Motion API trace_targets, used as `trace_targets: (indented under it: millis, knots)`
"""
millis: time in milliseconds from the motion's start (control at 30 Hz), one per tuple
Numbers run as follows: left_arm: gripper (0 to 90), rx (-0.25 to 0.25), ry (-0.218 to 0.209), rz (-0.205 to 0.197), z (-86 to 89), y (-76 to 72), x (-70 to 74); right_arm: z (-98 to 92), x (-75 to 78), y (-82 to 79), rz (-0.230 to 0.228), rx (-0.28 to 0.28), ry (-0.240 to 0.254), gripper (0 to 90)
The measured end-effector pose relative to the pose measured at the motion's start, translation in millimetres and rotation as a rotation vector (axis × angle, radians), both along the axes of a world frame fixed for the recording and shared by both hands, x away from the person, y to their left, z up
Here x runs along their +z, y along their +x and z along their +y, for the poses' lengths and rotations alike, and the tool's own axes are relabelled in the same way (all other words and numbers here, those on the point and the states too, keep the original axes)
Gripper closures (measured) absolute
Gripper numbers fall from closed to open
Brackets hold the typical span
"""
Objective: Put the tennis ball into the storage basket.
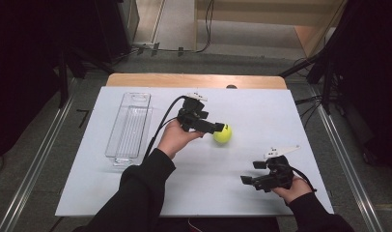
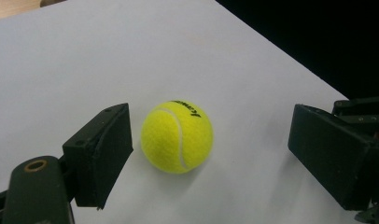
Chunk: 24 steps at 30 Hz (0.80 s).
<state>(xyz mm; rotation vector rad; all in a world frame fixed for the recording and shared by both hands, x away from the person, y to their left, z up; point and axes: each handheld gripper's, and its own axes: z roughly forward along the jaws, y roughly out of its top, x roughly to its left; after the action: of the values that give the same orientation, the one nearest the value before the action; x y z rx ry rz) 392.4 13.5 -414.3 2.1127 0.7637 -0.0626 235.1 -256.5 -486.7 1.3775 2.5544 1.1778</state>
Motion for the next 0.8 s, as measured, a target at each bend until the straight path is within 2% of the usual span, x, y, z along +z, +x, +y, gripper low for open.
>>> trace_targets:
  millis: [100,333,500,567,633,800]
  knots:
    - [14.0,-0.001,-0.005,-0.001,-4.1,2.8,-0.7,-1.1,-0.3,0.2,-0.006,-0.001,-0.002,14.6]
    - [14.0,-0.01,0.017,-0.017,-15.1,5.4,0.4,-1.6,0.0,0.2,-0.003,-0.009,-0.001,14.6]
    - [14.1,-0.009,0.002,-0.018,-23.1,9.0,-1.0,-1.2,0.1,0.6,-0.006,-0.006,-0.001,14.6]
    - [14.0,-0.008,0.007,-0.012,-27.4,11.2,-2.2,-1.4,0.0,1.1,-0.008,-0.006,-0.002,14.6]
    - [14.0,-0.014,0.03,-0.026,-32.9,13.5,-2.4,-1.6,0.1,1.3,-0.008,-0.006,-0.001,14.6]
    - [14.0,-0.006,0.022,-0.021,-42.4,19.0,-5.4,-1.4,0.3,0.7,-0.008,-0.004,0.003,14.6]
